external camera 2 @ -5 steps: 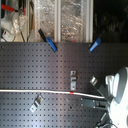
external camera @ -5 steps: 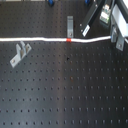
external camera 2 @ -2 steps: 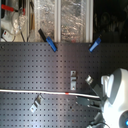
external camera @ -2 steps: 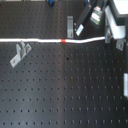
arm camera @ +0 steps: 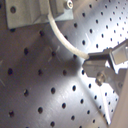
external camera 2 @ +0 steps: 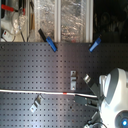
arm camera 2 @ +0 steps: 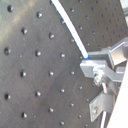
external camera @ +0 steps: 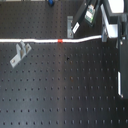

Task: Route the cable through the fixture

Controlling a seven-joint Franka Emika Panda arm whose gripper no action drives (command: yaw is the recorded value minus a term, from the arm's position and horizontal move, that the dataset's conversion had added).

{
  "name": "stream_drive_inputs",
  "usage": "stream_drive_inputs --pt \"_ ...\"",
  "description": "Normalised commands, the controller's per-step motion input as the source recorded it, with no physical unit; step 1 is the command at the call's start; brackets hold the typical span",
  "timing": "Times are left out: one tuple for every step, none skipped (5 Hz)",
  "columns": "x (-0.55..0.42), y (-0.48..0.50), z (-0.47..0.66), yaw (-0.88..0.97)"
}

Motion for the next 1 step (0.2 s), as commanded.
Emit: stream_drive_inputs --pt "-0.011 0.000 0.00 0.00"
